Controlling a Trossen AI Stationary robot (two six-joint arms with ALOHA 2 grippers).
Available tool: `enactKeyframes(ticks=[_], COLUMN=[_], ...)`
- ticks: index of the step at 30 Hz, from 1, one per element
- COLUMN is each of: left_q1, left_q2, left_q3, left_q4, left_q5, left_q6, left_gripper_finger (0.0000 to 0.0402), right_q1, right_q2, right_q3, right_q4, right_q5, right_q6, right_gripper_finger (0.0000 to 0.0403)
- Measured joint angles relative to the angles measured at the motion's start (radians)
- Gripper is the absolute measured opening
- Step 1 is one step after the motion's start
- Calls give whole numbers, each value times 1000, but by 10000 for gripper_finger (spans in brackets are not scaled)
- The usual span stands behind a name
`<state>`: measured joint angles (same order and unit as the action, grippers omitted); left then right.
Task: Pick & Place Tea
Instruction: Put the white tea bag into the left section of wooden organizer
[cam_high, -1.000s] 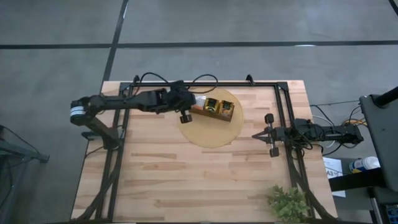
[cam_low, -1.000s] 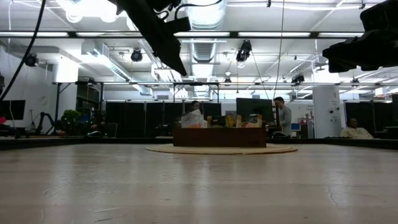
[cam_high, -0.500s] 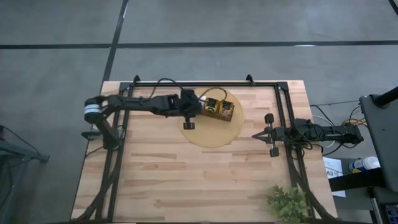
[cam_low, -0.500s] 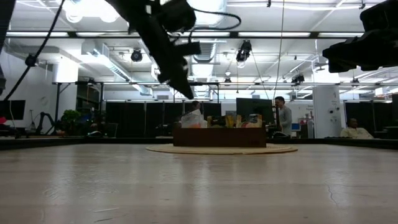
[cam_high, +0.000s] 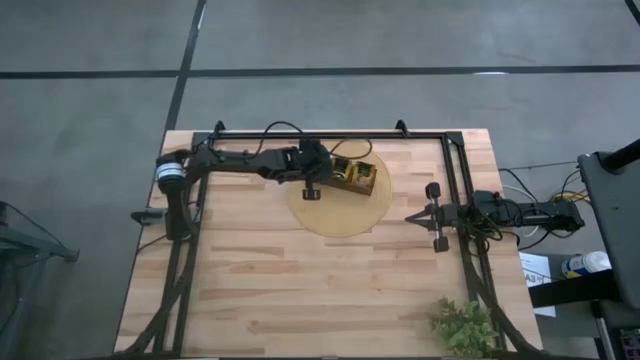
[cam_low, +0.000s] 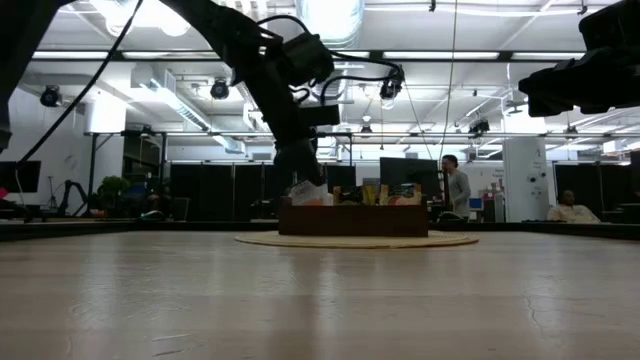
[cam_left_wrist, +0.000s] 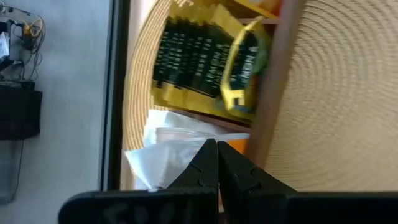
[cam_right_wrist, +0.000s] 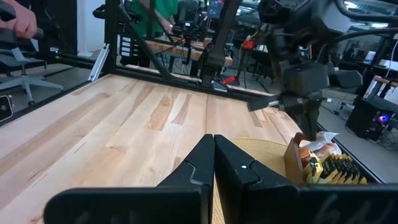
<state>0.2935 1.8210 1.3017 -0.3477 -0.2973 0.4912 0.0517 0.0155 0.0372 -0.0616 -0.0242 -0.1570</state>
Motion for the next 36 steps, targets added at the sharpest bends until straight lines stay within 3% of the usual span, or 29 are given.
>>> enactKeyframes(ticks=[10, 25, 36], left_q1=[19, 30, 28], left_q2=[35, 119, 111], left_q3=[53, 54, 64], left_q4=[-37, -12, -42], left_q5=[82, 89, 101], left_q6=[9, 9, 1], left_gripper_finger=[0, 0, 0], right_q1=[0, 0, 0], right_q2=[0, 0, 0], right_q3=[0, 0, 0], right_q4=[0, 0, 0], right_q5=[0, 0, 0], right_q6=[0, 0, 0], right_gripper_finger=[9, 9, 9])
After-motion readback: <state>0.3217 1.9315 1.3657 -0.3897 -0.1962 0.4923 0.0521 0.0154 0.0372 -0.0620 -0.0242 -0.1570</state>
